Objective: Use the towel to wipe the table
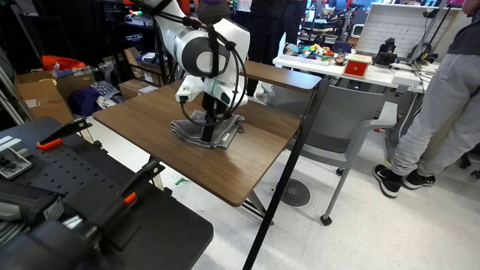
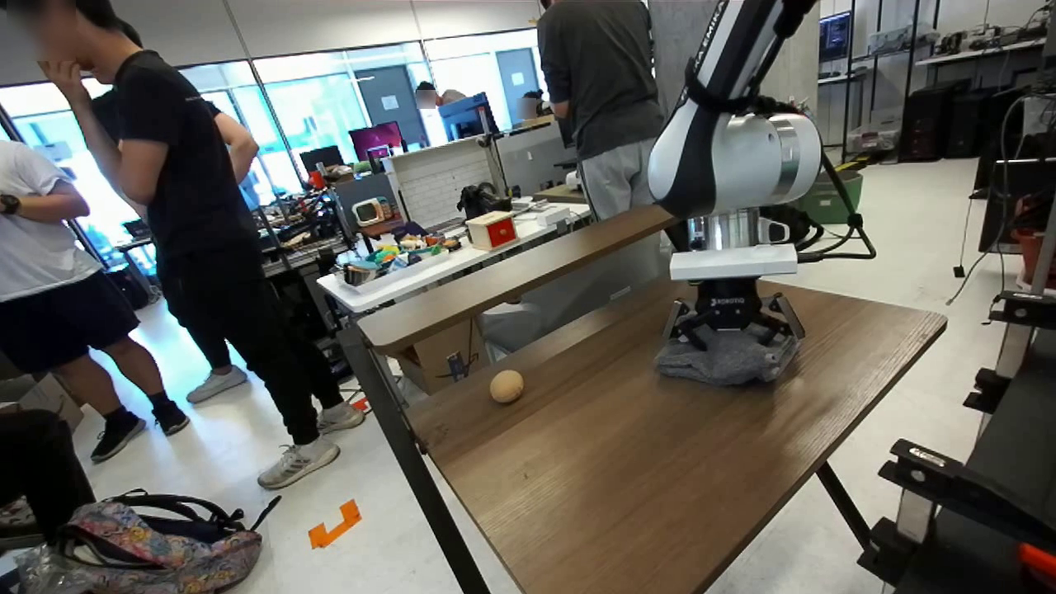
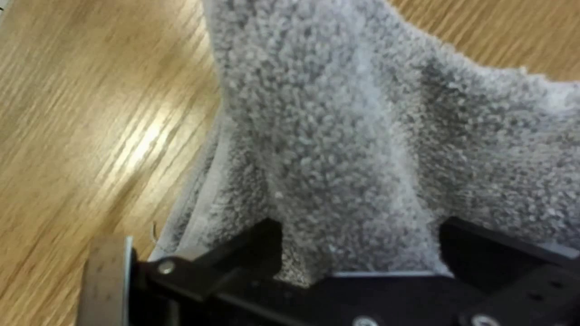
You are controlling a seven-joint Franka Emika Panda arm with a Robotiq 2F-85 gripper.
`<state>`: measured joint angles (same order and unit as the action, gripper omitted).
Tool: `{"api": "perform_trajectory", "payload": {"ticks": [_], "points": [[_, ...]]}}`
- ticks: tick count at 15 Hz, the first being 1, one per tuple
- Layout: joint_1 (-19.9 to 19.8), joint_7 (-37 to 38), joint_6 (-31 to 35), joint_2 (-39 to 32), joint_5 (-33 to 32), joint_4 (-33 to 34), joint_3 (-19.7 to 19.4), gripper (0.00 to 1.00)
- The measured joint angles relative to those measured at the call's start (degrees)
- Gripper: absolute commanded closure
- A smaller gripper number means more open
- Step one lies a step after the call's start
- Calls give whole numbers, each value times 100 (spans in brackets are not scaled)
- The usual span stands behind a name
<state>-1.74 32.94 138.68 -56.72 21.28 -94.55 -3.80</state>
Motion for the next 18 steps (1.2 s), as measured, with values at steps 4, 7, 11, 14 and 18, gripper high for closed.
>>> {"api": "perform_trajectory", "payload": {"ticks": [4,7,11,14,18], "points": [[21,33,41,23,-5,23,-42,0],[44,400,163,-44,-28,116,-354,0],[-127,871,560,-293,-65,381,-984,0],[-384,1139,980,-576,-91,739,-1248,0],[-629,1294,1051,-787,-91,1125,-1156,0]]}}
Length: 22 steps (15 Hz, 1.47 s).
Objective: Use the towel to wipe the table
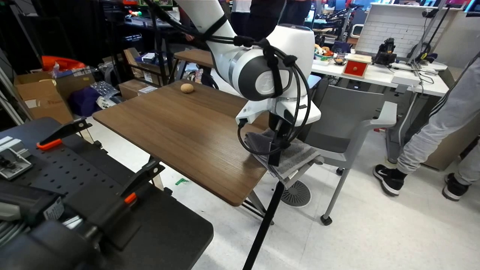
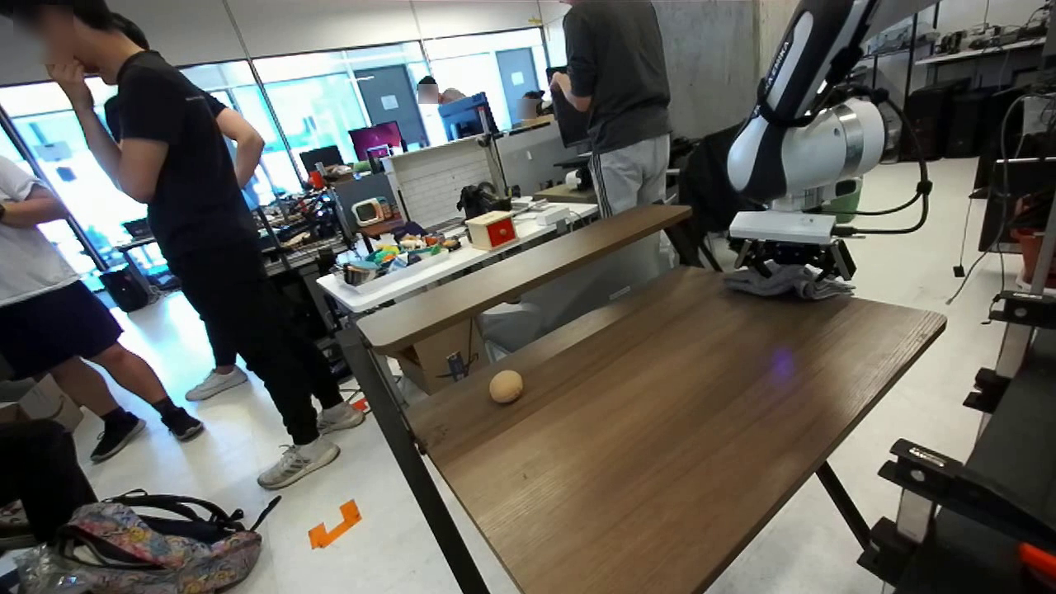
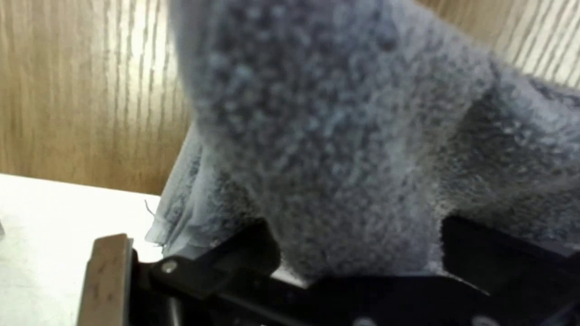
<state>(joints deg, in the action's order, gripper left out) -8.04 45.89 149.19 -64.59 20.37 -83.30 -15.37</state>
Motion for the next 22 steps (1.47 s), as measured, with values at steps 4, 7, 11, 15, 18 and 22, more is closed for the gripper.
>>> {"api": "perform_trajectory", "payload": {"ticks": [4,7,11,15,18,22], "points": [[-77,-62,15,64,35,90,411,0],[-118,-338,65,212,168,65,992,0],[-137,-930,89,431,424,-133,1726,0],[-159,-1662,96,853,658,-616,2109,0],[-302,-2677,159,1467,920,-1233,2503,0],[-335,-3035,159,1924,936,-1726,2617,0]]}}
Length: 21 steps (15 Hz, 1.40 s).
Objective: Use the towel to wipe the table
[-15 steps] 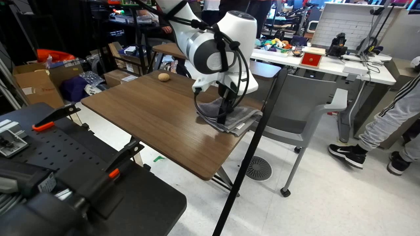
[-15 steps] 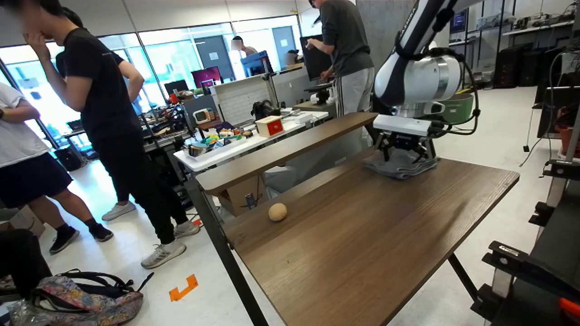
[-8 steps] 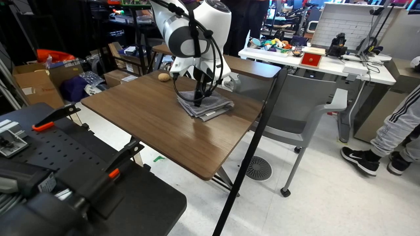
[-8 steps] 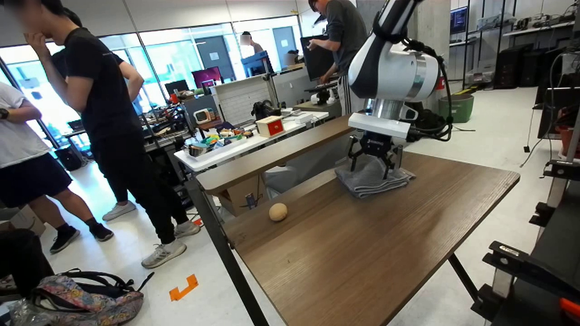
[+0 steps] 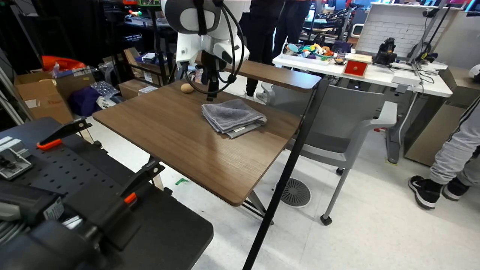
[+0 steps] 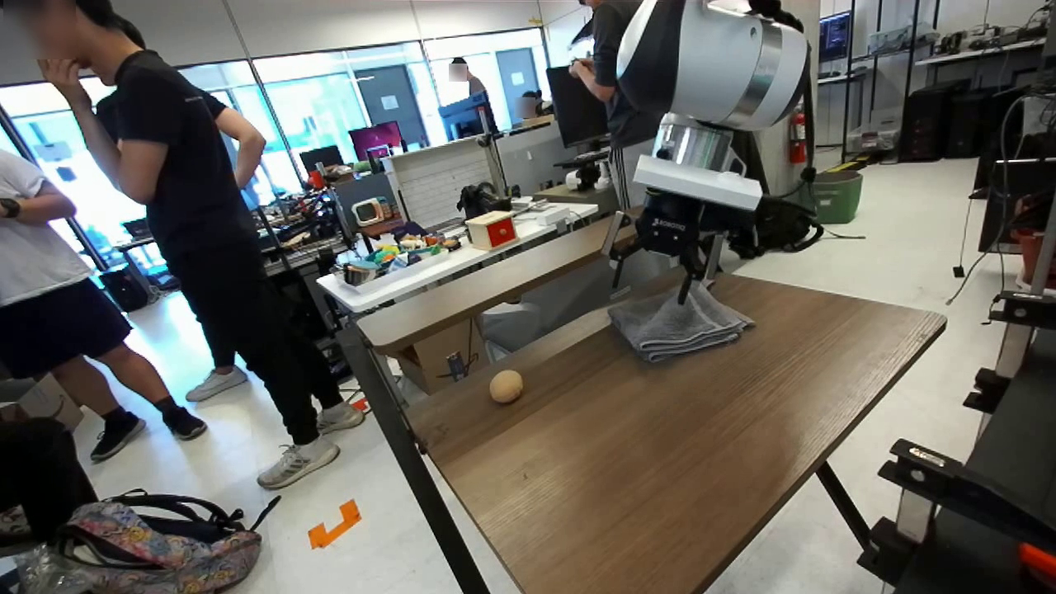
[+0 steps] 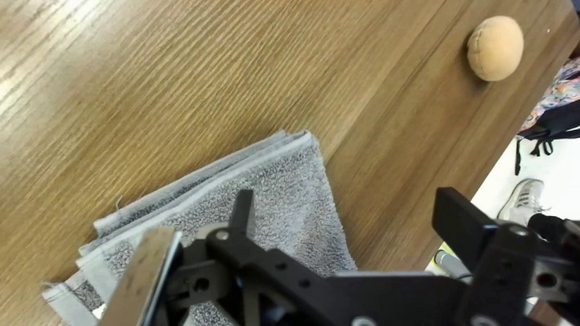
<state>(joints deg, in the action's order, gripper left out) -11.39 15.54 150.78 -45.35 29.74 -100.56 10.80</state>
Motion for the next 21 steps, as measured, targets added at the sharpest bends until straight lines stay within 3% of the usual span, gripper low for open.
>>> {"api": "perform_trajectory", "payload": {"ticks": [5,11,13,16,21], "points": [[221,-238,-914,-2,-718,34,-502,0],[691,-852,164,-212,-1512,-261,-934,0],[1035,-239,658,-378,-1516,-318,-1167,0],[1443,-6,1019,-602,-1834,-295,-1413,0],[2688,1908,1158,-584,-1835,-404,-2593,0]]}}
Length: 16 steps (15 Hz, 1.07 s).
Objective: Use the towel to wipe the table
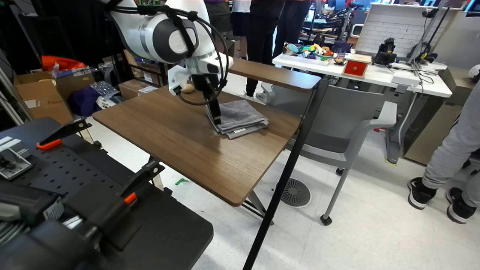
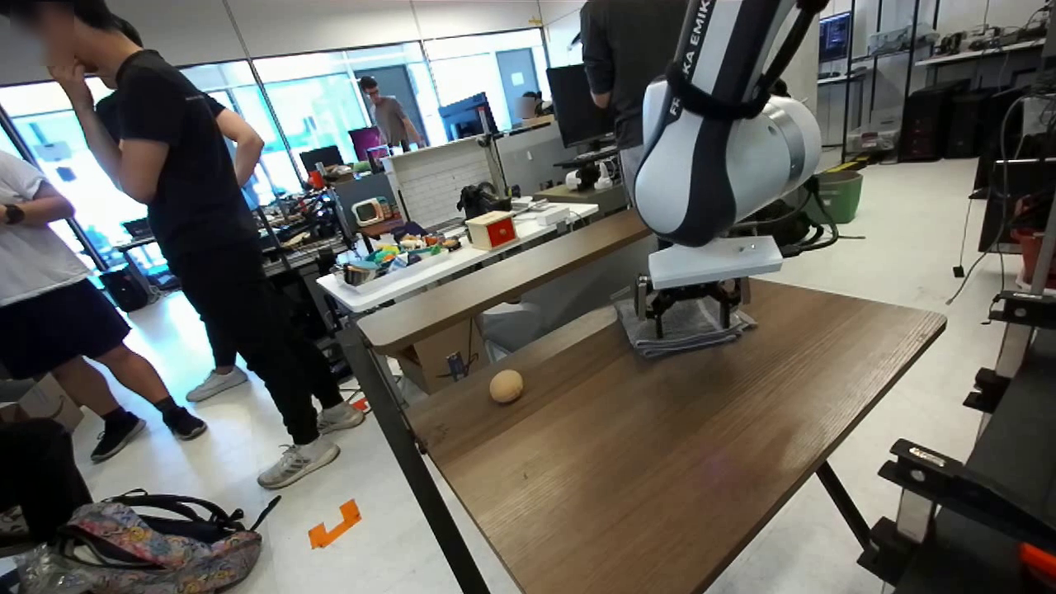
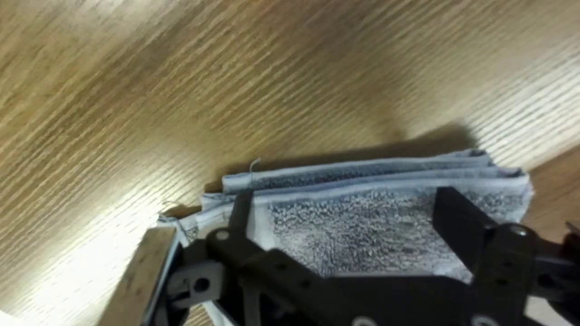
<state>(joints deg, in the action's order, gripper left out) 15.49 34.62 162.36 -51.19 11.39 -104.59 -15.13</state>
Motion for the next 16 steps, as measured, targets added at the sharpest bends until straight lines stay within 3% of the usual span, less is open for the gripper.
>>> {"api": "perform_trajectory", "payload": {"ticks": [4,5,12,16], "points": [[1230,1671,-25,119,-109,-349,-1135,0],[1363,1813,-27,132,-164,-393,-1225,0],[1148,1821,-26,118,-261,-379,-1080,0],[708,943,-24,182,-821,-371,-678,0]]}}
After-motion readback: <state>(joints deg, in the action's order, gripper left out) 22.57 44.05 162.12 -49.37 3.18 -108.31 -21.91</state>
